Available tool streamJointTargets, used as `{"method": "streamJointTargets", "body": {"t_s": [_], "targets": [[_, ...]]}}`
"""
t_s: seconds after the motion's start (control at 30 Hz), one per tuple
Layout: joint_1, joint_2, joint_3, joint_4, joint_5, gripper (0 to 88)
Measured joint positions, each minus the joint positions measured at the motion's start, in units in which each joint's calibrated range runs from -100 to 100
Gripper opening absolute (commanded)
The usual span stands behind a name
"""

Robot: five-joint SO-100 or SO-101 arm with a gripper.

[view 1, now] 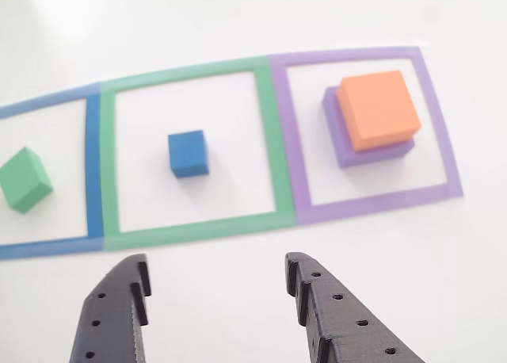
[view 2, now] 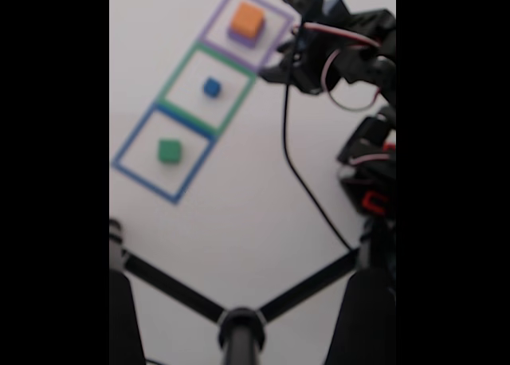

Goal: Tower of hanoi

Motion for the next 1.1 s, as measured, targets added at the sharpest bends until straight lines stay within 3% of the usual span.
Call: {"method": "streamJointTargets", "body": {"t_s": [0.53, 1.1], "targets": [[0.74, -2.62, 36.64, -45.10, -0.59, 30.8], [-2.54, 35.04, 47.00, -102.57, 0.39, 30.4]]}}
